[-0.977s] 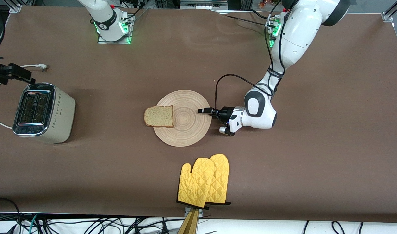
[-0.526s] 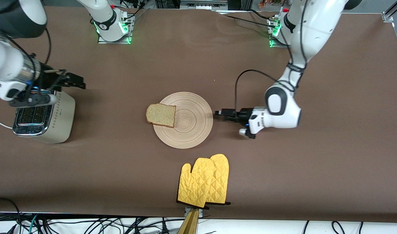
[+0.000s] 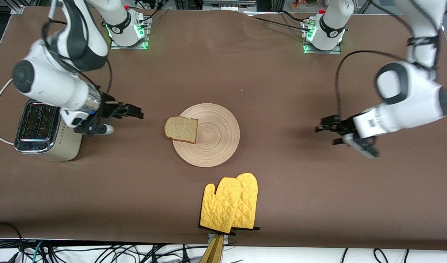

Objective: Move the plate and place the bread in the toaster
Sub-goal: 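Release the plate with the left gripper while the right gripper reaches the bread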

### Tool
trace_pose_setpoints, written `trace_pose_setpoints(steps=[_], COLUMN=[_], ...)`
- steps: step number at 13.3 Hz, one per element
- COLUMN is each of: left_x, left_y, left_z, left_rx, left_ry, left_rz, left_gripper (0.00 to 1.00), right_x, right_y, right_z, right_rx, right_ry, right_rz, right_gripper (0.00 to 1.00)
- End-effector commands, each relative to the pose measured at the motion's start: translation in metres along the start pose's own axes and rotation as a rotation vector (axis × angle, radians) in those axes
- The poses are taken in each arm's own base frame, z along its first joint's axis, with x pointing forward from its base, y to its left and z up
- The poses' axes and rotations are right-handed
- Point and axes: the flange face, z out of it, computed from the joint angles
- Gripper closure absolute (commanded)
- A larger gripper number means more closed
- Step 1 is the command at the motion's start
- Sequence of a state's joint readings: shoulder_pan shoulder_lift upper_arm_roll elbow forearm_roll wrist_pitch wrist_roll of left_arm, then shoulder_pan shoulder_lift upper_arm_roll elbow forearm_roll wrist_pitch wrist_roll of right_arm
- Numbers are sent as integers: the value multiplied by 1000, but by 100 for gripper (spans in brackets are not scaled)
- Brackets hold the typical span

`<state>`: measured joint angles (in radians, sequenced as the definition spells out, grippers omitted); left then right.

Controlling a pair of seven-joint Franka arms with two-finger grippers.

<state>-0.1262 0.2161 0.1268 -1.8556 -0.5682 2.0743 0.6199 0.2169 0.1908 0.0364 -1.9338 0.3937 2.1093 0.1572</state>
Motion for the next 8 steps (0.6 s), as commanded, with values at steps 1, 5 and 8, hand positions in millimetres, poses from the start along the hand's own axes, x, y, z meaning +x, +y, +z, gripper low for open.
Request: trace_pose_setpoints(steps=[1,5,8], left_x=[-13,-22,-29], left_y=[1,-4,17], left_z=[-73,-159,-189], left_rx=[115,180,255], left_ry=[23,-58,-164], left_rz=[68,23,-148], left_gripper=[0,0,0], right_x=[-20,-8,-9], right_y=[-1,28,21], right_z=[54,130,159], right_rx=[15,-15,111], right_ry=[32,18,-4], right_rz=[9,-117,-56], right_gripper=[0,0,0])
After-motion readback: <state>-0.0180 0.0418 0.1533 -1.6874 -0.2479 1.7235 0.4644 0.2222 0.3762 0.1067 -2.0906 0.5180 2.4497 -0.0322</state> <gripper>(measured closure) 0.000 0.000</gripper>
